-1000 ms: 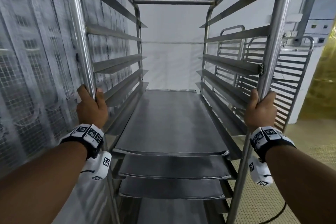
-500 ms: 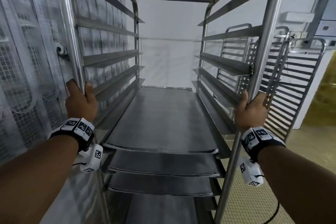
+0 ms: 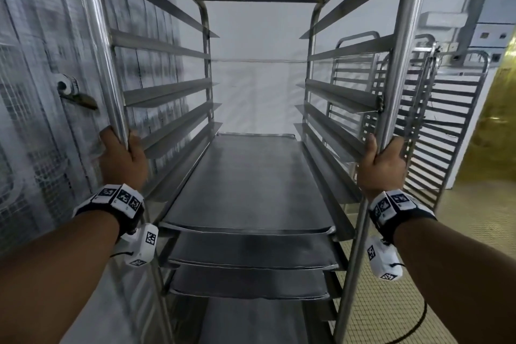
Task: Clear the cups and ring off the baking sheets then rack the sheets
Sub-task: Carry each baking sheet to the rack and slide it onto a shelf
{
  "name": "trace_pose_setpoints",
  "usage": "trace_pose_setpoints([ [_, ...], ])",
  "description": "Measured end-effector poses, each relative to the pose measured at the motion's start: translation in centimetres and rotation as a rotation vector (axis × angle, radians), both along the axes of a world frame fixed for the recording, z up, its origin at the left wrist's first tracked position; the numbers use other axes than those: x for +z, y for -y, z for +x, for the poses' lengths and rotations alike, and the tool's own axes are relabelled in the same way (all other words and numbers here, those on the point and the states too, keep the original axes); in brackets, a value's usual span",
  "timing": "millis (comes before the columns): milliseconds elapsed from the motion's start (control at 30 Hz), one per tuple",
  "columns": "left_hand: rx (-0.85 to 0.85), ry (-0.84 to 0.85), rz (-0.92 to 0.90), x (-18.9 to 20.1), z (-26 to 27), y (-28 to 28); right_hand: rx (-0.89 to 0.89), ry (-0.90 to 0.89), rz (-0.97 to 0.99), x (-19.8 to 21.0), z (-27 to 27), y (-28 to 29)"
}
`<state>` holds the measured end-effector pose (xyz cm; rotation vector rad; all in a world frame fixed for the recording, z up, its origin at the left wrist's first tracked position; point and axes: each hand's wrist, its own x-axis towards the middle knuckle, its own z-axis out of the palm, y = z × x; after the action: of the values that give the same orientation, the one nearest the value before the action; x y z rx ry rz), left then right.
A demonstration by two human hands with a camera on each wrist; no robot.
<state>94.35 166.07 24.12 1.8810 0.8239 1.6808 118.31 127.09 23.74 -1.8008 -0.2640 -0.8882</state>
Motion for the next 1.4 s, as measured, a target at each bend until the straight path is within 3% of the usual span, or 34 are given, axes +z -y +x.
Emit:
trace_pose_setpoints([
  [600,0.006,-0.014,-0.054,-0.1,10.9,-3.2,0.003,0.024,0.01,0.1,11.5,-3.9],
  [1133,0.034,0.029,-0.011,-0.2,24.8,-4.0,0.046,0.049,0.036,-0.1,28.5,-7.3],
  [1400,0.011,0.025,-0.042,0.0,31.9,-8.5,0.004,0.057,0.007,-0.4,35.9,-12.2],
])
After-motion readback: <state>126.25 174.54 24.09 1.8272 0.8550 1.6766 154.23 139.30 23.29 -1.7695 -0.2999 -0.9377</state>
